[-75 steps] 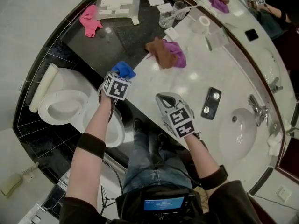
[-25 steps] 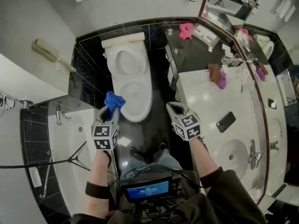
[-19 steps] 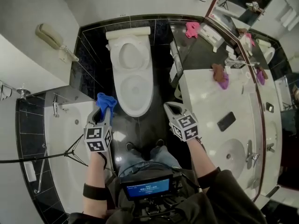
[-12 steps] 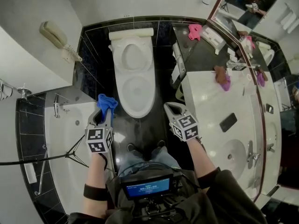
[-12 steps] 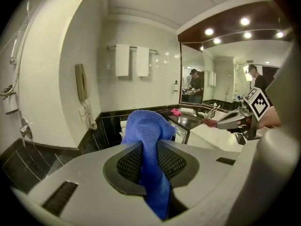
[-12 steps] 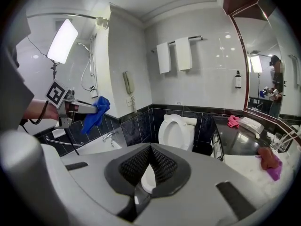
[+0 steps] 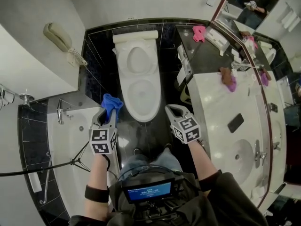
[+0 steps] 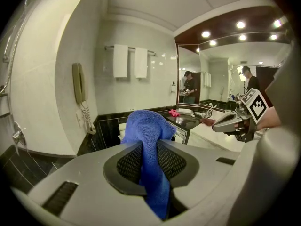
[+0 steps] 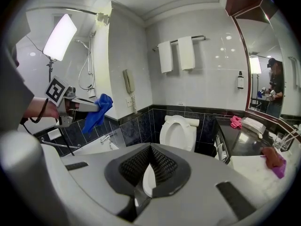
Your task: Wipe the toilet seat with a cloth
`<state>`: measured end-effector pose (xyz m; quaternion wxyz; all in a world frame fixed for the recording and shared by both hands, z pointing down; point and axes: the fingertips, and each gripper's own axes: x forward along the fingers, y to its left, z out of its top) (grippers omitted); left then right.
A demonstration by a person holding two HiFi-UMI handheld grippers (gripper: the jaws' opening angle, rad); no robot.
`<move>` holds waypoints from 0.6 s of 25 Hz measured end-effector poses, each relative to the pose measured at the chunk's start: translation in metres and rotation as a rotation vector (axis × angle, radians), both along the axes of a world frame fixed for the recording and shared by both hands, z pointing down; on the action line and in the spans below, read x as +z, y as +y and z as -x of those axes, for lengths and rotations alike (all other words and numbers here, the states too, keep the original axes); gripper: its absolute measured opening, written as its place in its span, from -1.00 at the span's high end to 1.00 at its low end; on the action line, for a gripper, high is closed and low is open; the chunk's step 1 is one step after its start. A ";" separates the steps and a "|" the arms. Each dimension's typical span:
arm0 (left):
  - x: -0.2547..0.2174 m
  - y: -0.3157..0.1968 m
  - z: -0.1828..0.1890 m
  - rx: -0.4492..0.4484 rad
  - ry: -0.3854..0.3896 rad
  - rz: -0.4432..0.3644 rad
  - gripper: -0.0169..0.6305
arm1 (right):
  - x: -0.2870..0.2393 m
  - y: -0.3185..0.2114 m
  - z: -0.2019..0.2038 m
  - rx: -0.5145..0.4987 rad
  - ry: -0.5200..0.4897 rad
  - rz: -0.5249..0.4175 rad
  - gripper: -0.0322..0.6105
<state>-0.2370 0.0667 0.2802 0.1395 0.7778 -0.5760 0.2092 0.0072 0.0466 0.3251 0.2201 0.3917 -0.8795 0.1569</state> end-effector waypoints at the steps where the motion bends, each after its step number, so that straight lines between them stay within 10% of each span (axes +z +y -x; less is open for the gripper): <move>1: 0.002 -0.003 0.002 0.009 -0.003 -0.004 0.70 | 0.004 -0.002 0.003 0.006 0.004 -0.005 0.83; 15: 0.031 -0.098 -0.011 0.053 -0.045 -0.009 0.70 | 0.016 -0.094 0.038 -0.033 -0.023 -0.045 0.83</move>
